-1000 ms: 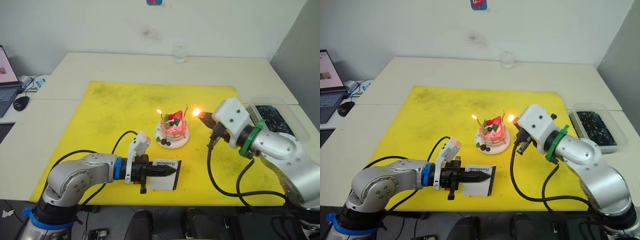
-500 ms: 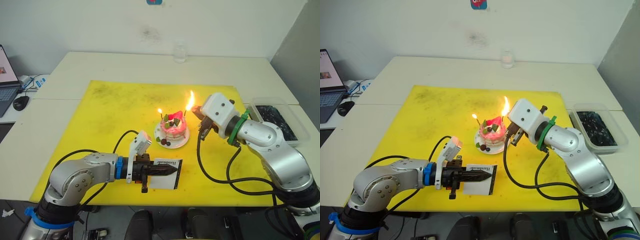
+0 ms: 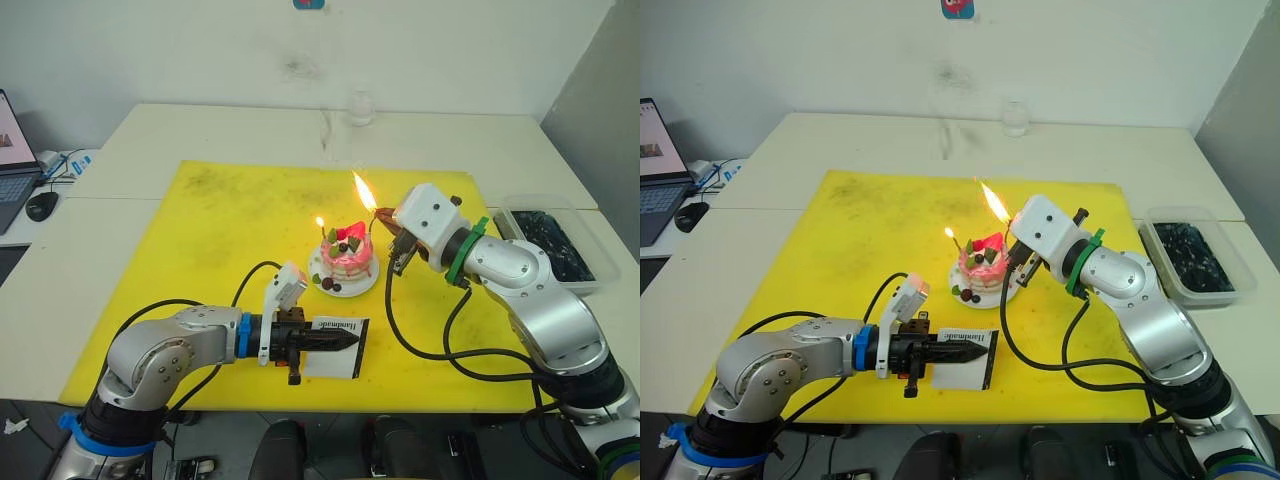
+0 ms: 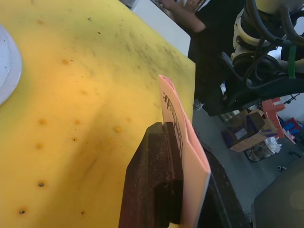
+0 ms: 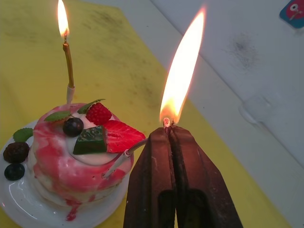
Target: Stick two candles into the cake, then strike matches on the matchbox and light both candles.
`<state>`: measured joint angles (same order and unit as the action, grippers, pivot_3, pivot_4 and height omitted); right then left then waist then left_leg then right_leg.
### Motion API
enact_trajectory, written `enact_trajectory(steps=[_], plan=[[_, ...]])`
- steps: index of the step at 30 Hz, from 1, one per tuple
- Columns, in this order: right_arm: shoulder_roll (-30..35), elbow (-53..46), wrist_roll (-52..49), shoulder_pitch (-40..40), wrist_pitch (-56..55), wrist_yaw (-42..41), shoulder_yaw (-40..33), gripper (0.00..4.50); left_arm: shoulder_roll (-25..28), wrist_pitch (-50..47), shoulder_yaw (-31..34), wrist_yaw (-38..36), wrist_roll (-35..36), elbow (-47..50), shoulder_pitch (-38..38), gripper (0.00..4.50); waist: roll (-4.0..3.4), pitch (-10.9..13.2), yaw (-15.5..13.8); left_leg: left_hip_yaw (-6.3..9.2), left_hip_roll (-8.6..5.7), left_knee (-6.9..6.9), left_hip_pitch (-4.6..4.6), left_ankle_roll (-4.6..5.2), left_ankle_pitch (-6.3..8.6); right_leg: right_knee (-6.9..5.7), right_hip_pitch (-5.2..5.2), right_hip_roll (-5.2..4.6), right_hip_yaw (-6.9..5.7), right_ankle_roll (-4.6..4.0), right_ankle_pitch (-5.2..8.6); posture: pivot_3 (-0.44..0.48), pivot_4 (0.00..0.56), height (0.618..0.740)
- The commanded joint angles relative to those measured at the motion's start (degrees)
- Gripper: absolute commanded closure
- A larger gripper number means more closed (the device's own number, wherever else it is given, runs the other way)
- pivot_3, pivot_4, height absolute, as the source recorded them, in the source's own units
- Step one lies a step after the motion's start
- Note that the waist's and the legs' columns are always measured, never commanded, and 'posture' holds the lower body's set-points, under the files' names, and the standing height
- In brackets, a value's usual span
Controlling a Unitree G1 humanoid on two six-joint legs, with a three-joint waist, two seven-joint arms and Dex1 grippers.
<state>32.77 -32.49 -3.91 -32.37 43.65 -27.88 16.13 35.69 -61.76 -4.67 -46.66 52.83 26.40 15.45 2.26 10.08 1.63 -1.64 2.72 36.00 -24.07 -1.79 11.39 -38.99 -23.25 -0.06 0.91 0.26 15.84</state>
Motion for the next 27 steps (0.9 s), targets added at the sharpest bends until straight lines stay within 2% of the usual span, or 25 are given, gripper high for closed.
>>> enact_trajectory(steps=[1, 15, 27], plan=[[-0.16, -2.41, 0.34, -0.65, -0.17, -0.44, -1.33, 4.47, -0.45, 1.17, 0.16, 0.13, 0.07, 0.8, 0.67, 4.5, 0.0, 0.0, 0.0, 0.0, 0.0, 0.0, 0.0, 0.0, 0.0, 0.0, 0.0, 0.0, 0.0, 0.0, 0.0, 0.0, 0.15, 0.74], [-0.32, -6.85, -1.64, 0.79, 7.24, -0.74, -4.31, 4.47, -0.4, 1.68, -0.1, -0.2, -0.6, 0.31, 0.88, 4.5, 0.0, 0.0, -0.01, 0.0, 0.01, 0.0, 0.0, 0.0, 0.0, 0.0, 0.0, -0.03, 0.0, 0.0, 0.0, 0.0, 0.15, 0.74], [-0.64, -6.03, -1.36, -0.09, 7.42, -0.06, -3.4, 4.47, -0.45, 1.82, -0.25, -0.56, -0.87, 0.38, 0.73, 4.5, 0.0, 0.0, 0.0, 0.0, 0.0, 0.0, 0.0, 0.0, 0.0, 0.0, 0.0, -0.02, 0.0, 0.0, 0.0, 0.0, 0.15, 0.74]])
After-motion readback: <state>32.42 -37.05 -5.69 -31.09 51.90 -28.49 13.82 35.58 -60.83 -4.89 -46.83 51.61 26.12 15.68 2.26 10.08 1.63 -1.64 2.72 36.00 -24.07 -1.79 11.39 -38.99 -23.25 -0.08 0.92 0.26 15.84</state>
